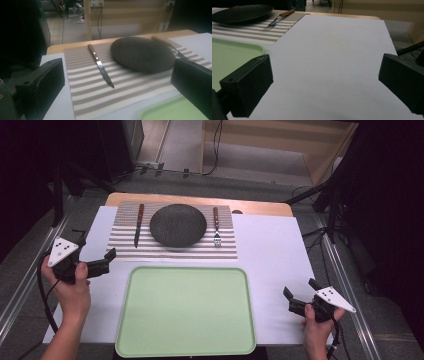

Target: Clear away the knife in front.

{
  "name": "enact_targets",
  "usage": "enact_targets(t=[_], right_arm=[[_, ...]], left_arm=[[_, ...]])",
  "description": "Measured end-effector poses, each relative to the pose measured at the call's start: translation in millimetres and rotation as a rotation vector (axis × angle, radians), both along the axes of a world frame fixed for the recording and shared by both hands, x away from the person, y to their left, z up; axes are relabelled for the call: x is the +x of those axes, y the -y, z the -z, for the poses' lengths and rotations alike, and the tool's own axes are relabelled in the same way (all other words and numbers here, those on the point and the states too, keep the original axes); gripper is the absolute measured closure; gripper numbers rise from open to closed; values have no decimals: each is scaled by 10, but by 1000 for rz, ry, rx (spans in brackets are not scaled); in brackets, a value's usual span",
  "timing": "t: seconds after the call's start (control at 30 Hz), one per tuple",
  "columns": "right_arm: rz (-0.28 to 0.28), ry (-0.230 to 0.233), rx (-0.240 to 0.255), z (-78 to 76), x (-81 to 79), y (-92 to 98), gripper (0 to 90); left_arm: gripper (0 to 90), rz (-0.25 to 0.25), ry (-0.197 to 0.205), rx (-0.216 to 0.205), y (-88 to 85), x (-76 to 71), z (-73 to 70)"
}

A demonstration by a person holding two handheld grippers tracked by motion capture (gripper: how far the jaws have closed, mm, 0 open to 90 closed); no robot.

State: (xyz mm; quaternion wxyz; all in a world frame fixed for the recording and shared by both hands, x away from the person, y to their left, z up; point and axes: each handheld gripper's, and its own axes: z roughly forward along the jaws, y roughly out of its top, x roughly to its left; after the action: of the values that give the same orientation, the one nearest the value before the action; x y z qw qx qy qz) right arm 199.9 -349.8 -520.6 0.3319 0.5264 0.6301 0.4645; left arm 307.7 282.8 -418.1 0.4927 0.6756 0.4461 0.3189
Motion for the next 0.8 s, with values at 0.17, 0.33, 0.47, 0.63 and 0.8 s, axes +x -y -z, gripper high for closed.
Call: enact_targets(t=[0.17,0.33,0.47,0.63,0.8], right_arm=[[0,0,0,1,-2,0,0],[-2,0,-2,2,-2,1,0],[-3,-1,2,2,-5,2,0],[-6,2,-4,5,4,0,0],[-6,0,-3,6,2,-1,0]], left_arm=[[0,13,-10,-5,63,216,-60],[0,22,-24,-10,121,418,-119],[0,27,-36,-11,161,569,-138],[0,34,-59,-15,176,741,-133],[0,1,-97,-5,201,928,-110]])
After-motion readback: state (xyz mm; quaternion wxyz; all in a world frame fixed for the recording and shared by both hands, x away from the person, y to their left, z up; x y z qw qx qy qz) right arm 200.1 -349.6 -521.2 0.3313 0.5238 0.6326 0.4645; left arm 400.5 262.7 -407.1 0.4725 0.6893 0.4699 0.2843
